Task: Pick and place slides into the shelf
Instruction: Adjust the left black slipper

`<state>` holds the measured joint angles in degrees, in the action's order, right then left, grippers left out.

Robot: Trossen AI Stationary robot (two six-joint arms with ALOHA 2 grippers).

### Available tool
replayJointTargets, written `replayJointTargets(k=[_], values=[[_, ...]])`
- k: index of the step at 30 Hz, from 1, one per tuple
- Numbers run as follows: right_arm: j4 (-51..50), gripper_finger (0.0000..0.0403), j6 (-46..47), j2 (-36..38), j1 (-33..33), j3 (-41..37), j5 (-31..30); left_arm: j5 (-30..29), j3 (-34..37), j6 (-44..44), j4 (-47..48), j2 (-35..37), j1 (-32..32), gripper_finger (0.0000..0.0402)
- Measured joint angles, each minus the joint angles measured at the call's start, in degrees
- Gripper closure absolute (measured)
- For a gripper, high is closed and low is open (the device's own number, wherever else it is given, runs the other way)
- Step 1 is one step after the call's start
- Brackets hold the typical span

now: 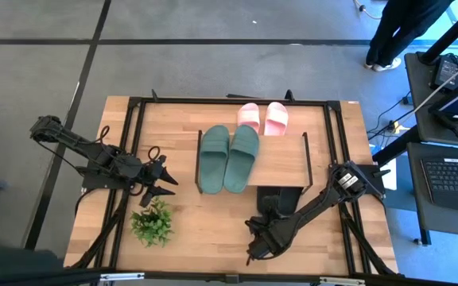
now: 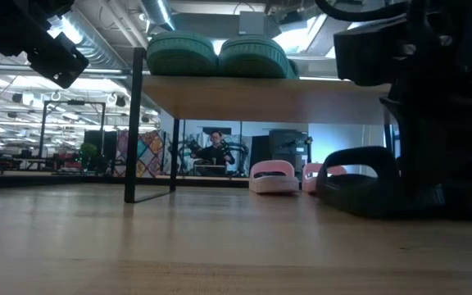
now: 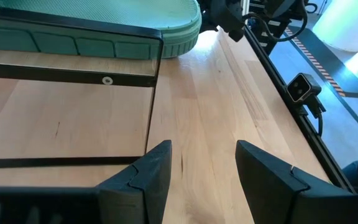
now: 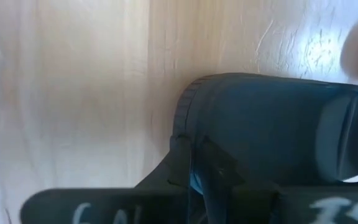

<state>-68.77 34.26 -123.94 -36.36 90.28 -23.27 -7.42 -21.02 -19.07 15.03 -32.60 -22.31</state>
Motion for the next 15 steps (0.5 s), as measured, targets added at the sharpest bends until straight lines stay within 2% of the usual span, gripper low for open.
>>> replayJointTargets(k=[6,15], values=[[0.0,0.0379,-1.1,0.0,0.0,0.0,0.0,0.0,0.0,0.0,0.0,0.0,0.0,0.0231],[0.2,0.0345,1.7,0.0,0.0,0.0,0.3,0.0,0.0,0.0,0.0,0.0,0.0,0.0231]])
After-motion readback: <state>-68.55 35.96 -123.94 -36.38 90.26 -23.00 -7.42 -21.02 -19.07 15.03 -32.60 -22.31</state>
